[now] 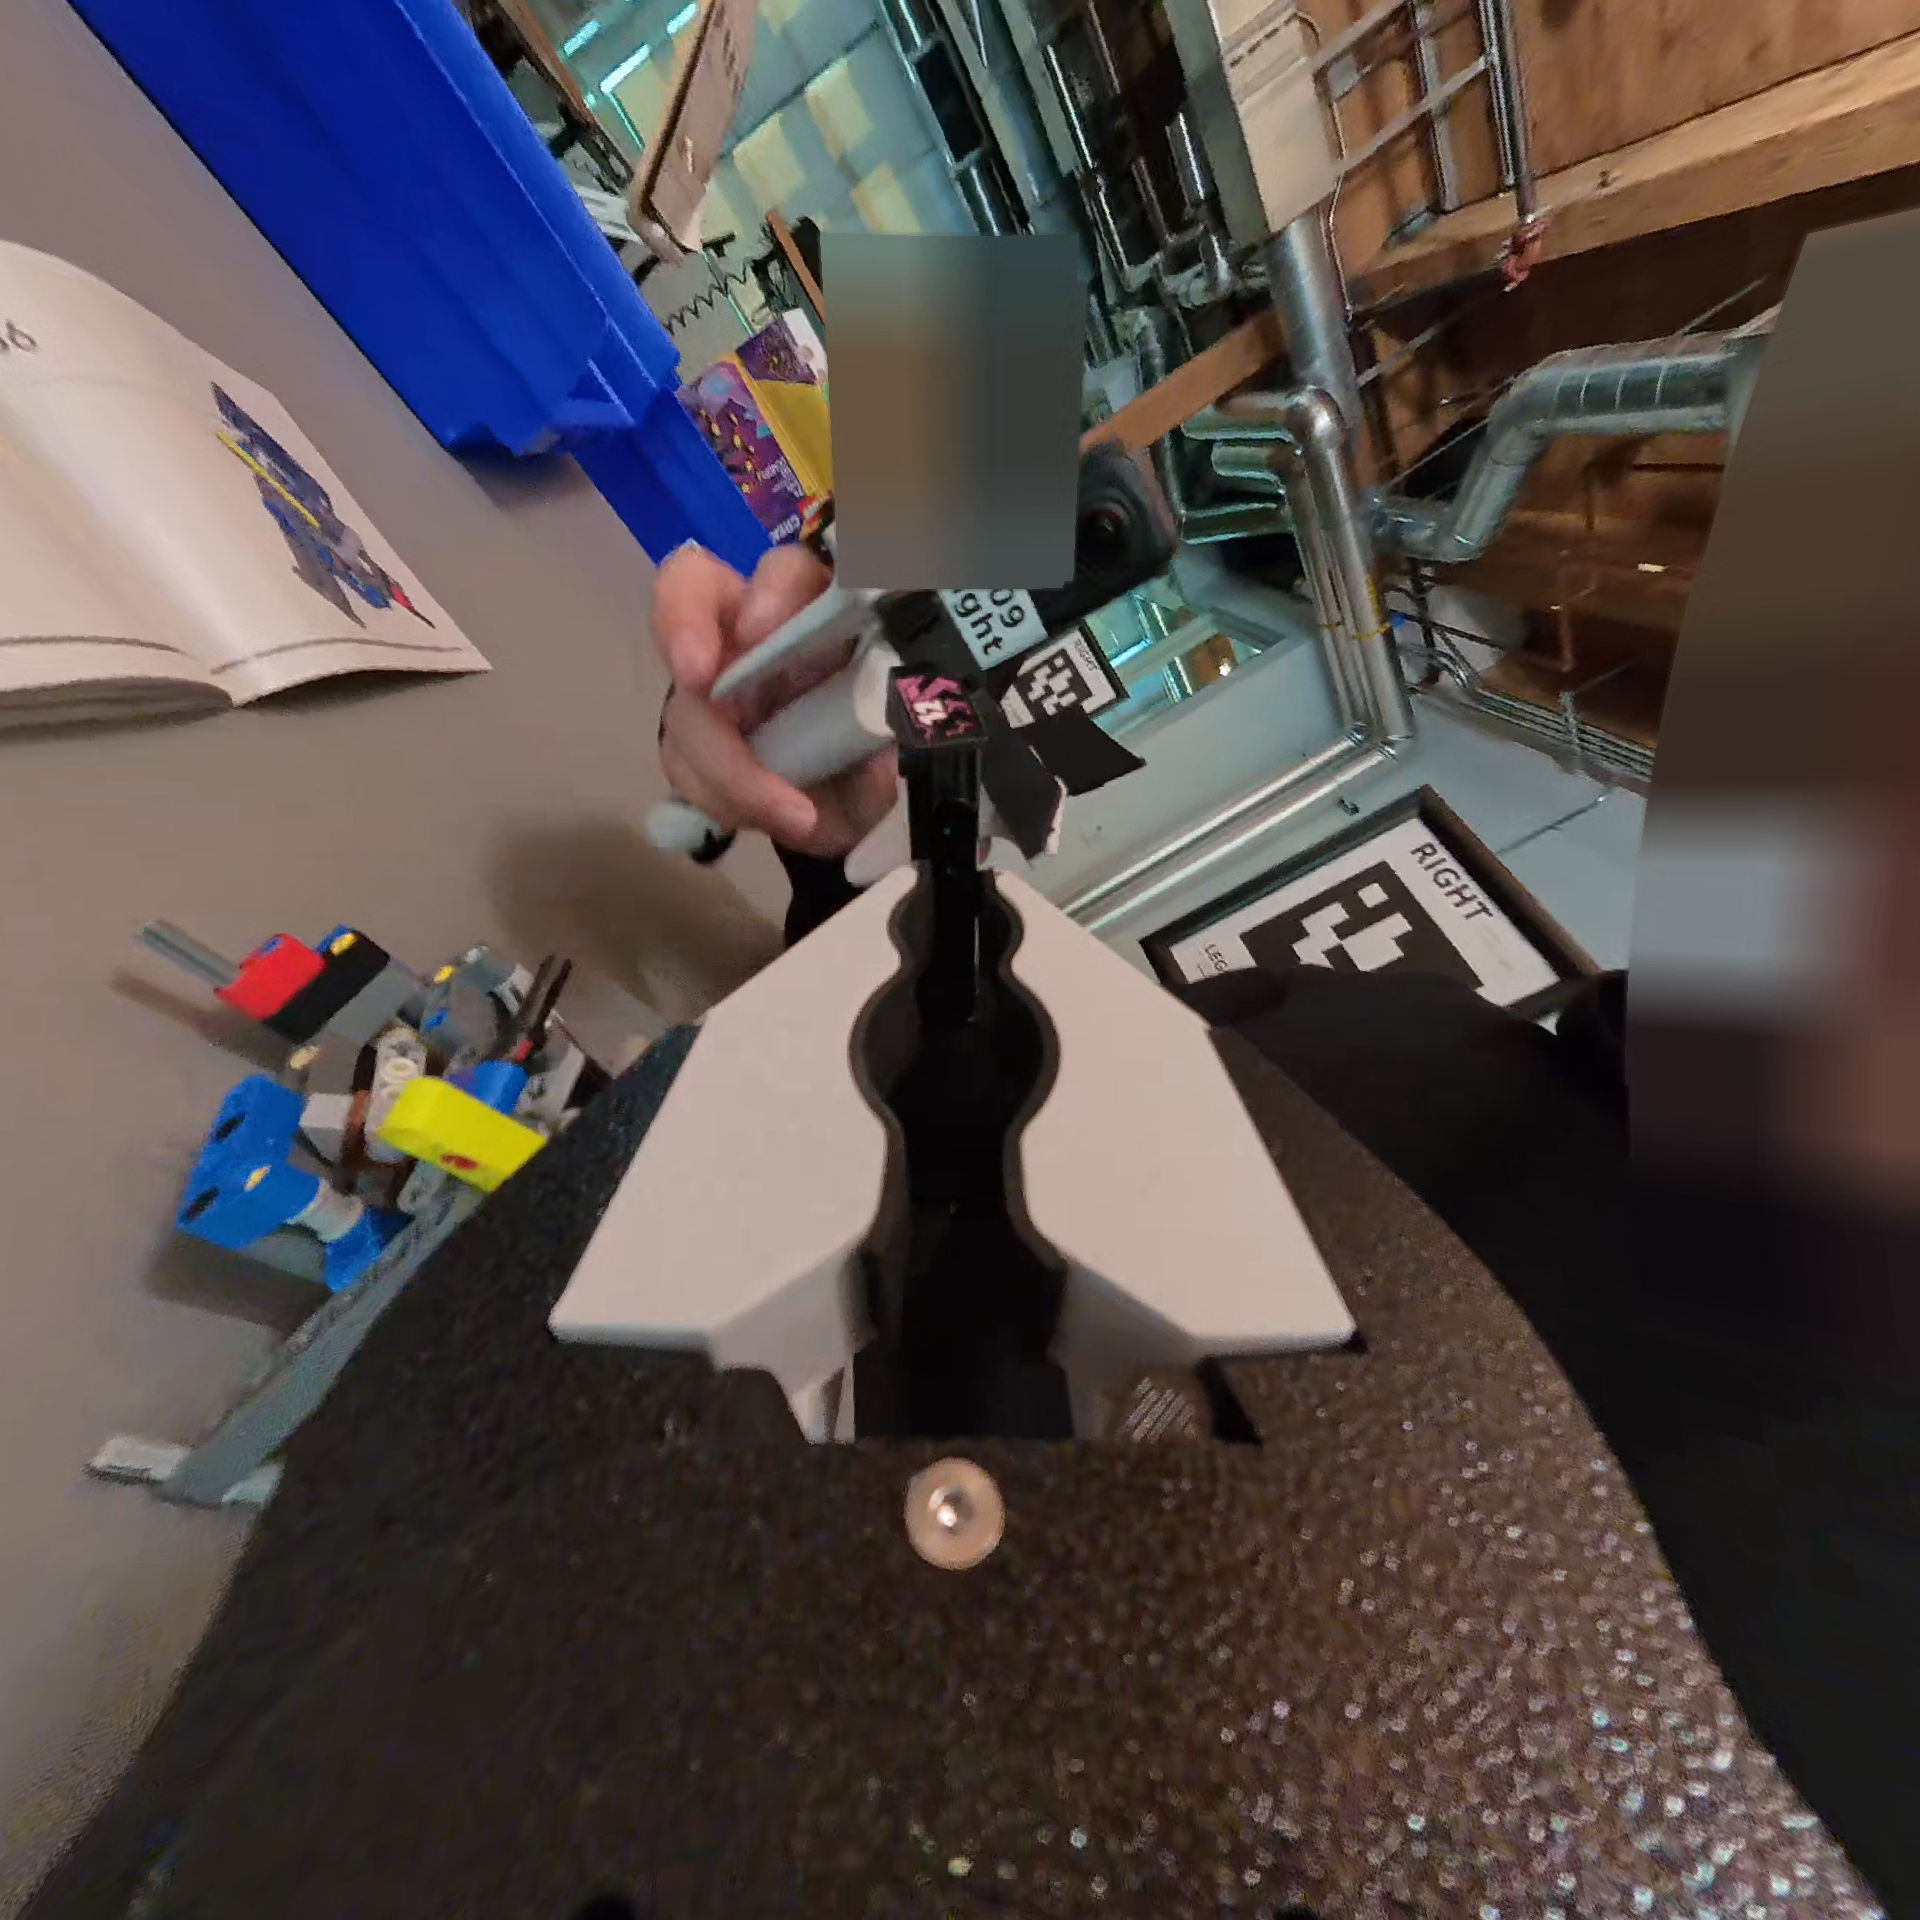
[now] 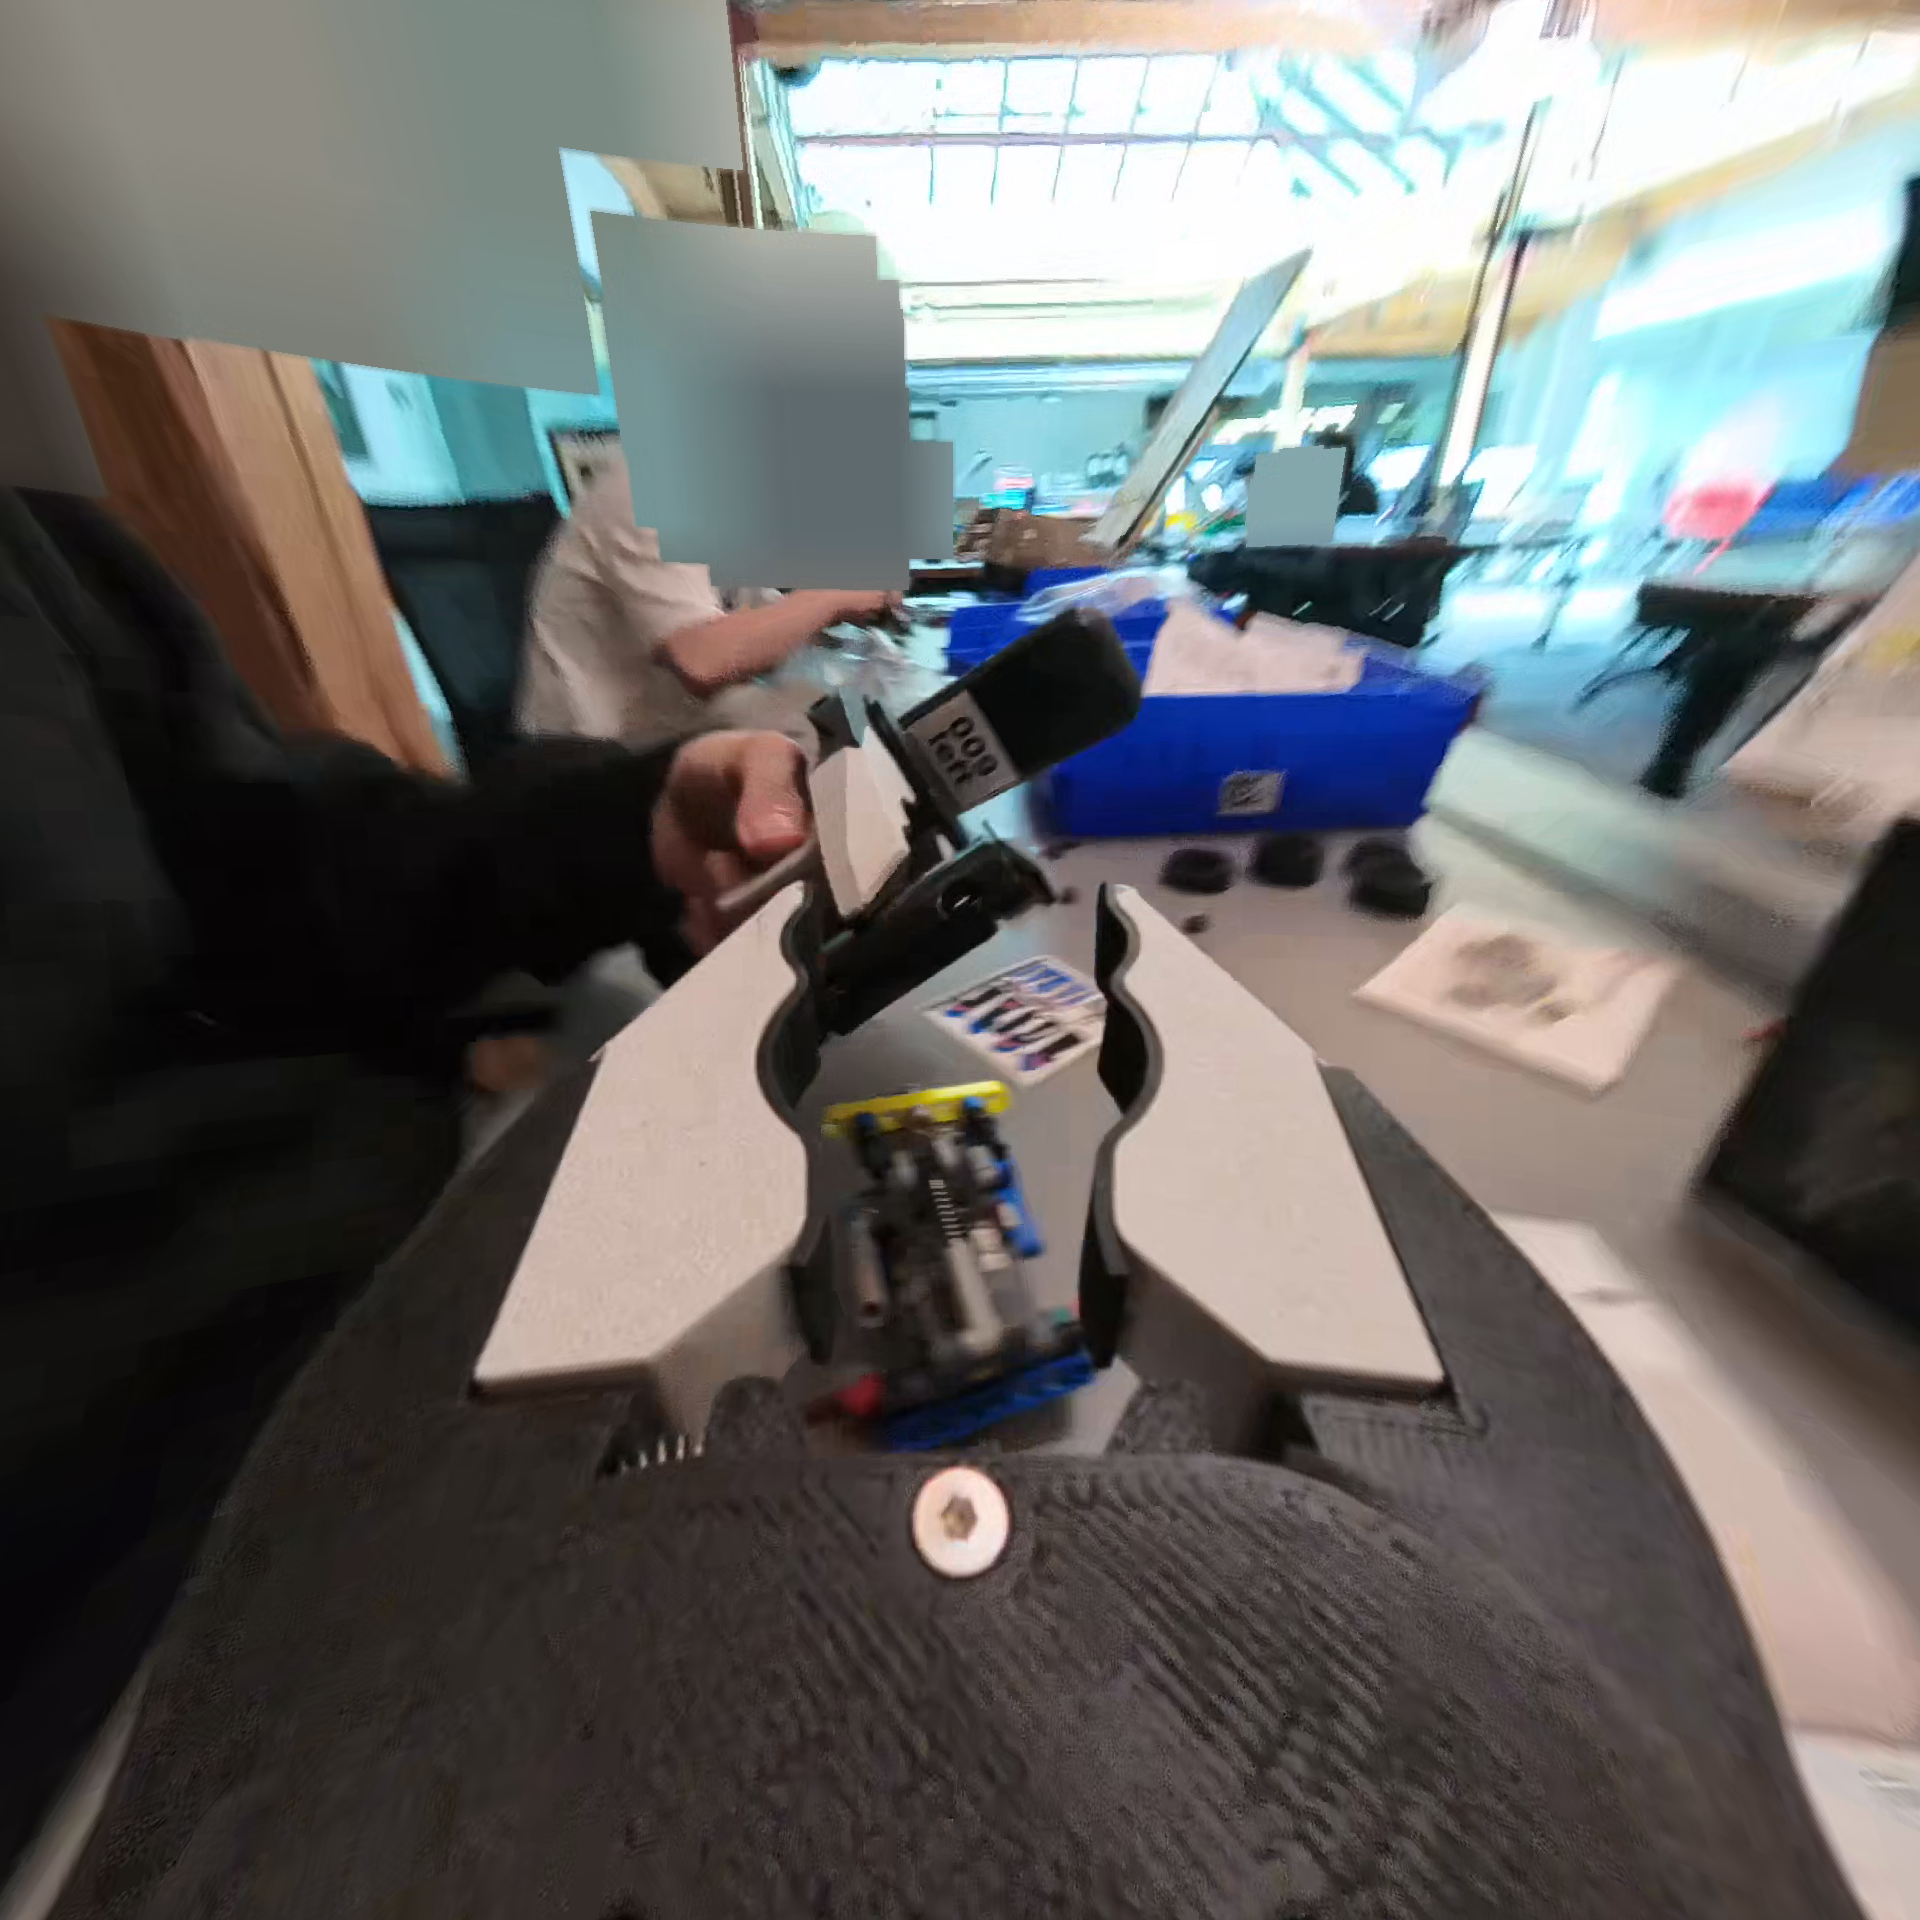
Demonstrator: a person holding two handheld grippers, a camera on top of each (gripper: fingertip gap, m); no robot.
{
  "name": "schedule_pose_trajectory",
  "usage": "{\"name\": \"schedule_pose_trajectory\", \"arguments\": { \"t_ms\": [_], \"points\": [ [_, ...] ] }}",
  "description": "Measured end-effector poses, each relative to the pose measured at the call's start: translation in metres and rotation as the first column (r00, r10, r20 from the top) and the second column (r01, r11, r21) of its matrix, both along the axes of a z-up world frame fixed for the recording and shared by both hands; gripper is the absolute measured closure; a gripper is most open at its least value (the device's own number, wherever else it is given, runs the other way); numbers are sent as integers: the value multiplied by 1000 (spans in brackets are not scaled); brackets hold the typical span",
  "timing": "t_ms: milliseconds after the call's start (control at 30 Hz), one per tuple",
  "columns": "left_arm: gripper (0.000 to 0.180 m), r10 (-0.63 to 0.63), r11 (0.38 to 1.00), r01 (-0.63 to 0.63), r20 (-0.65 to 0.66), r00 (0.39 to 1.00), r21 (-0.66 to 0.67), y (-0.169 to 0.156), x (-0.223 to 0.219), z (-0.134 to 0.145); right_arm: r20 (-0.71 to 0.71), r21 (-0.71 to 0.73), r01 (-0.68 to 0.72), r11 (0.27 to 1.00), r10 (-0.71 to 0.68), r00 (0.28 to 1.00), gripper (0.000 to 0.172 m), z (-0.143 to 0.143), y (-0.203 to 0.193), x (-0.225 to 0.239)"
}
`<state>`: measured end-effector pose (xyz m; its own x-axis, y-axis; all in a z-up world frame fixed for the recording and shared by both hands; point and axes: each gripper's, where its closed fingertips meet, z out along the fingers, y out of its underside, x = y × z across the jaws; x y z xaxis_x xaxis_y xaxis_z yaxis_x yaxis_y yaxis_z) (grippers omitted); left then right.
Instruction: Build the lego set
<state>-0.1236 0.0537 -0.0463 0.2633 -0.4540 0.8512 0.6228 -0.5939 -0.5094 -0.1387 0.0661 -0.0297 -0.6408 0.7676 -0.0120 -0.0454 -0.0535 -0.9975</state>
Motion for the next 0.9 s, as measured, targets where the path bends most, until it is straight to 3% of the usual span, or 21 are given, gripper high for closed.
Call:
{"name": "schedule_pose_trajectory", "arguments": {
  "t_ms": [67, 167, 233, 300, 400, 467, 533, 600, 667, 900],
  "points": [
    [175, -23, 1000, 23, -1, 1000, -6, -4, 1, -3, -53, 125, 34, 992, -27, 998, 123, -1, -1, 1],
    [175, -37, 999, 37, 30, 999, -1, -8, 0, 1, 97, 147, -55, 988, 41, 994, 113, -18, -3, 2],
    [175, -41, 999, 42, 39, 998, -10, -8, 0, 0, -65, 322, -71, 944, 97, 993, 108, -19, -15, 13],
    [175, -49, 998, 50, 50, 998, -22, -8, 1, -1, -201, 477, 53, 877, 51, 978, 68, -20, -17, 8],
    [176, -62, 997, 64, 57, 996, -30, -6, 5, -3, -99, 511, -23, 859, 86, 991, 72, -32, -28, 6],
    [176, -81, 996, 83, 67, 994, -34, -5, 9, -3, -127, 537, -6, 844, 87, 988, 74, -34, -31, 4],
    [176, -105, 993, 107, 65, 992, -39, -5, 15, -5, -167, 536, 31, 843, 70, 983, 66, -32, -31, 1],
    [176, -118, 992, 121, 63, 991, -48, -5, 19, -6, -188, 502, 17, 864, 90, 978, 75, -29, -36, 3],
    [176, -122, 991, 124, 51, 991, -55, -5, 22, -8, -199, 477, -10, 879, 119, 973, 94, -27, -42, 6],
    [176, -99, 993, 103, 69, 993, -58, -6, 19, -10, -223, 443, 32, 896, 75, 972, 93, -31, -45, -2]
  ]
}}
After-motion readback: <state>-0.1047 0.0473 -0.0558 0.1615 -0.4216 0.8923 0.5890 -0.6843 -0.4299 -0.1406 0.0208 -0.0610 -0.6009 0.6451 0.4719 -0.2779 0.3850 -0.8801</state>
